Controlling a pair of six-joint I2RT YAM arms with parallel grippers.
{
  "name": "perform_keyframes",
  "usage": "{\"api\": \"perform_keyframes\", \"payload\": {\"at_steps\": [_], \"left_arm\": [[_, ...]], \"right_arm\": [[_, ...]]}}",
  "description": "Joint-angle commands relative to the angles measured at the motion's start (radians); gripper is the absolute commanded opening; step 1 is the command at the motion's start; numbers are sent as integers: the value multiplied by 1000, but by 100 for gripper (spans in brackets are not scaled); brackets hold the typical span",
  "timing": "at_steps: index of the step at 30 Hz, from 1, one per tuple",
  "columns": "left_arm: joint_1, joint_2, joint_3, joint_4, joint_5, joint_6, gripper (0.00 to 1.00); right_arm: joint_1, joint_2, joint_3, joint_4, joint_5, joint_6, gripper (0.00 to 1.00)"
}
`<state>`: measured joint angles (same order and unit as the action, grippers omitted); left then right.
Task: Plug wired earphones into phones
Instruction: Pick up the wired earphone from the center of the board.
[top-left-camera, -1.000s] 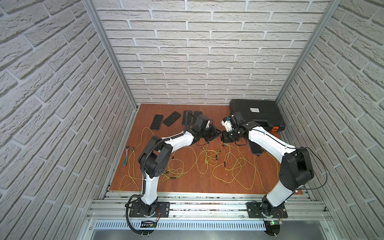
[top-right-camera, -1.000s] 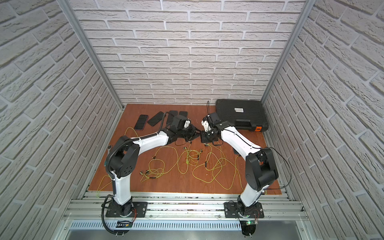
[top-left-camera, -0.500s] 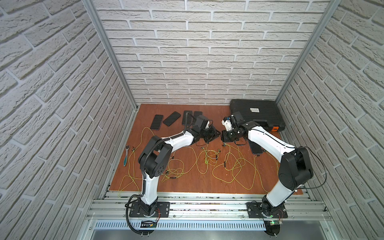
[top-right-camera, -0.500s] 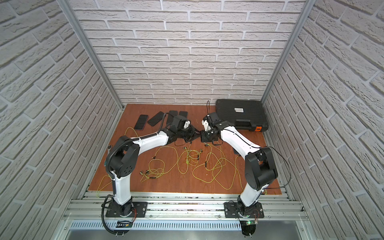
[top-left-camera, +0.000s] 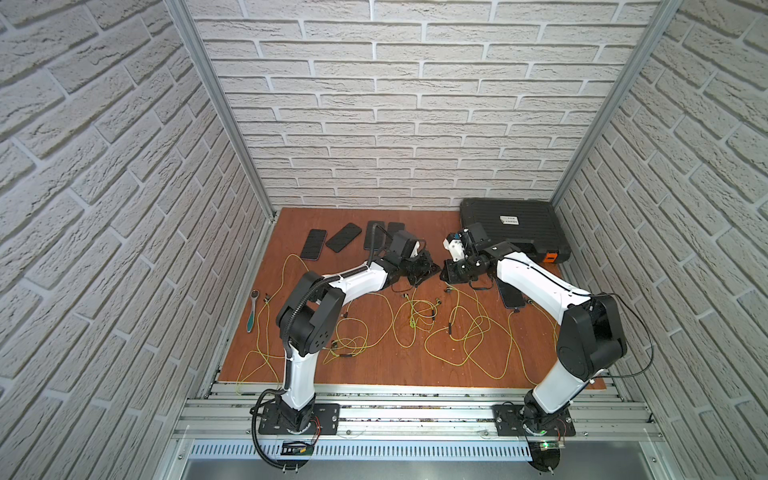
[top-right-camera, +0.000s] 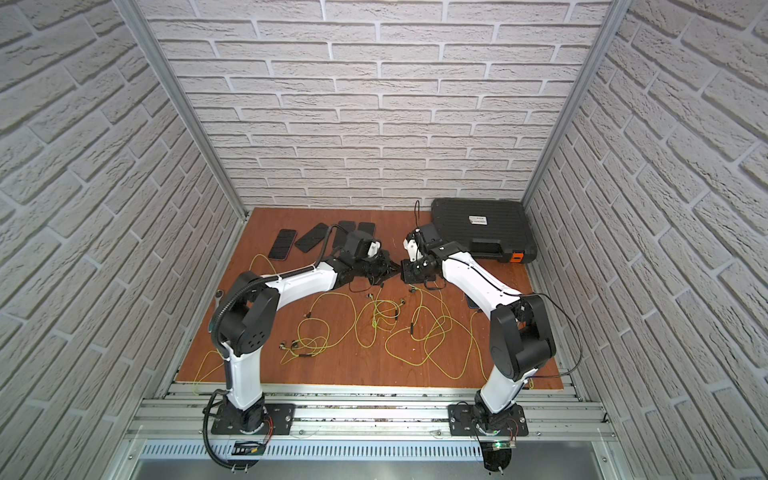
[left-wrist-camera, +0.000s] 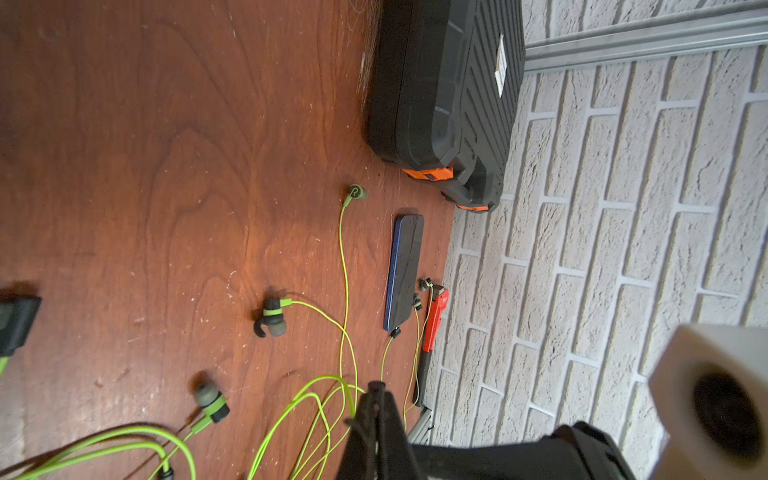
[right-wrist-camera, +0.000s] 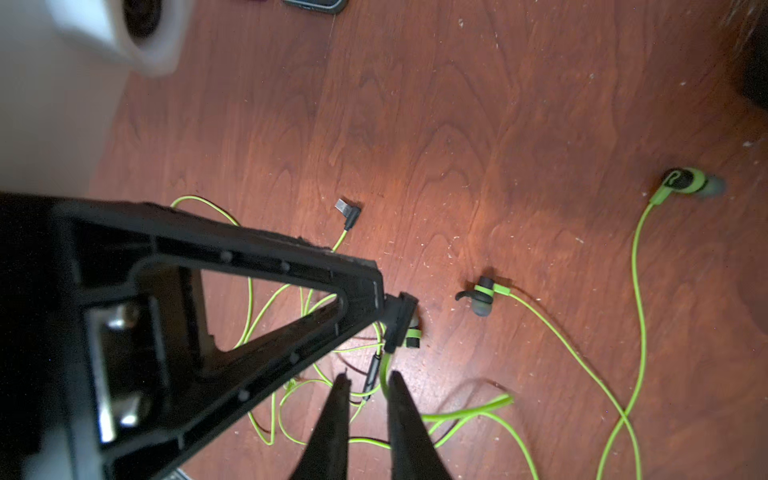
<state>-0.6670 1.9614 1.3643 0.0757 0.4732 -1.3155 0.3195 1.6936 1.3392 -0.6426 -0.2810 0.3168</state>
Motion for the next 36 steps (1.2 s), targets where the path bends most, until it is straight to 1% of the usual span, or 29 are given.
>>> {"api": "perform_keyframes", "payload": {"at_steps": [1,3,5,8,9,12,17,20,24,29,36], "left_arm": [[17,-25,-23,52,28,42,0],[33,-26,-34,113,62,49,0],[48,-22,-36,179,104,42,0],[62,-11,-33,302,174,14,0],[66,-7,-32,342,193,-2,0],[72,2,-30,422,240,-36,0],[71,3,-26,444,281,-32,0],[71,6,-19,449,295,-37,0],[73,10,-6,453,303,-43,0],[74,16,-4,473,307,-59,0],[76,16,-3,487,301,-68,0]], "right_arm": [[-117,-68,-53,89,-187,27,36],[-191,-97,-105,142,-327,41,38],[-238,-113,-142,189,-436,51,37],[-274,-101,-184,262,-571,91,32],[-282,-93,-204,313,-629,114,30],[-295,-75,-261,503,-742,215,25],[-295,-48,-305,782,-788,411,29],[-295,-29,-303,854,-792,474,31],[-293,-13,-310,964,-803,560,31],[-289,-9,-297,960,-803,568,28],[-258,24,-278,968,-809,580,24]]}}
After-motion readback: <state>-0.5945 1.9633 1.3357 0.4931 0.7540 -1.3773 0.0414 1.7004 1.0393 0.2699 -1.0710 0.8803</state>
